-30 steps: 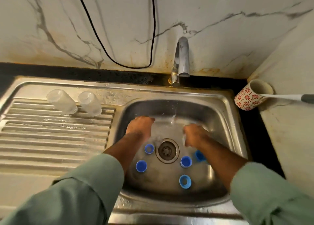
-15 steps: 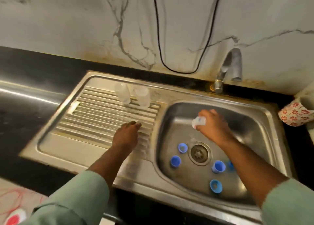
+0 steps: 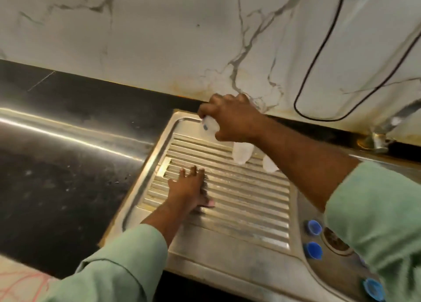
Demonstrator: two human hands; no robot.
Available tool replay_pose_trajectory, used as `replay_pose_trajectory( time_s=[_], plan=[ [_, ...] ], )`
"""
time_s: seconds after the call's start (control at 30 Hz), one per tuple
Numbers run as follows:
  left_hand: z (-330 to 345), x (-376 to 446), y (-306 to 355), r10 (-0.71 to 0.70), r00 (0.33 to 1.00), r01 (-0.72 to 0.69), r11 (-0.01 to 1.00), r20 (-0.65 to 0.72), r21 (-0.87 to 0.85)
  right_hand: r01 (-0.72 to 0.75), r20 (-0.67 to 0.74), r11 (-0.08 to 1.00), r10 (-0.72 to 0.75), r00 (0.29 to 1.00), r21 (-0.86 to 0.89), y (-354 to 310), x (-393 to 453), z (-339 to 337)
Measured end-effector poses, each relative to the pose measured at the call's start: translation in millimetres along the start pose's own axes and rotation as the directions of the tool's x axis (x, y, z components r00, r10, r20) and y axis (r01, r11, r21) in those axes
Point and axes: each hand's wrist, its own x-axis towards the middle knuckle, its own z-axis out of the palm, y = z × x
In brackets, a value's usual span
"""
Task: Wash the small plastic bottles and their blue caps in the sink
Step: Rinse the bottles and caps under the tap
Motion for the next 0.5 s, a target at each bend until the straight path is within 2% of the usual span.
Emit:
replay_pose_trajectory(
  time_s=[0.07, 0.17, 0.37, 0.5],
  plan=[
    [2, 5, -8, 0.031, 0.999, -0.029, 0.999, 0.038, -0.042, 0.016, 0.125, 0.986, 0.005, 0.992, -0.163, -8, 31, 23],
    [-3, 14, -13, 0.049, 0.996, -0.043, 0.996, 0.069, -0.077, 0.037, 0.261, 0.96, 0.039, 0.964, -0.278, -9, 57, 52],
    [-11, 22, -6, 0.006, 0.987, 0.009, 0.996, 0.16, -0.092, 0.04, 0.384, 0.942, 0.096, 0.918, -0.333, -8, 80, 80],
    [-15, 23, -4, -0.003, 0.985, 0.02, 0.996, 0.173, -0.092, 0.038, 0.4, 0.94, 0.108, 0.91, -0.34, -7, 83, 89]
  ],
)
